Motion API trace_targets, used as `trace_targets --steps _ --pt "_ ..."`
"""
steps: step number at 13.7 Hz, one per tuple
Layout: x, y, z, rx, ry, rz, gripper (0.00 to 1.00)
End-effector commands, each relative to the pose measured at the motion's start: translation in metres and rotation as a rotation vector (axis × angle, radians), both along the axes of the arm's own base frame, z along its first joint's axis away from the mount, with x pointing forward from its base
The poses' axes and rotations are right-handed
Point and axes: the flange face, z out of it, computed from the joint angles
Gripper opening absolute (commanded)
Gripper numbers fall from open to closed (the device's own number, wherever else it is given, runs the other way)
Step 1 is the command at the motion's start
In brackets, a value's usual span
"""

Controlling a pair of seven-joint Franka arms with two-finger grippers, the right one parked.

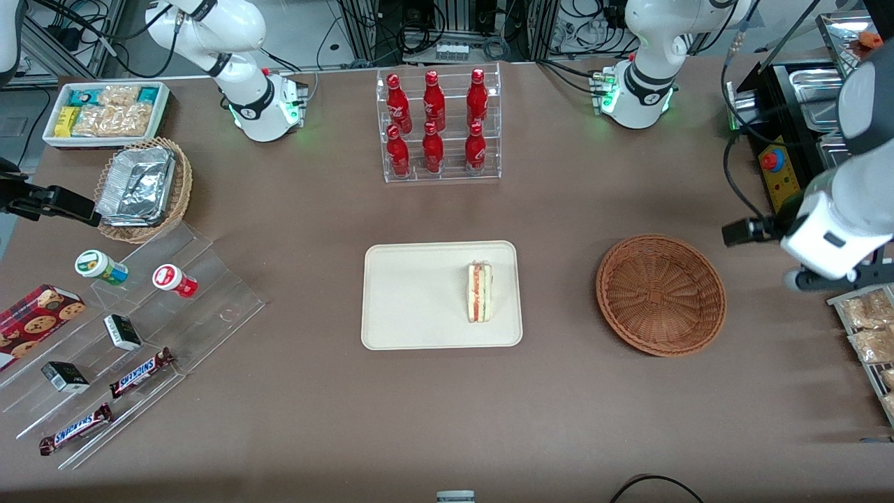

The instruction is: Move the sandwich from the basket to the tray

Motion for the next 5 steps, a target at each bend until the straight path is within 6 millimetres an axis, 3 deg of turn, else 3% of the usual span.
trace_targets --steps 1,5 --pt "-0.029 0.008 0.008 -0.041 0.018 0.008 1.00" --pt "-0.044 0.019 0.001 -0.061 0.022 0.018 1.00"
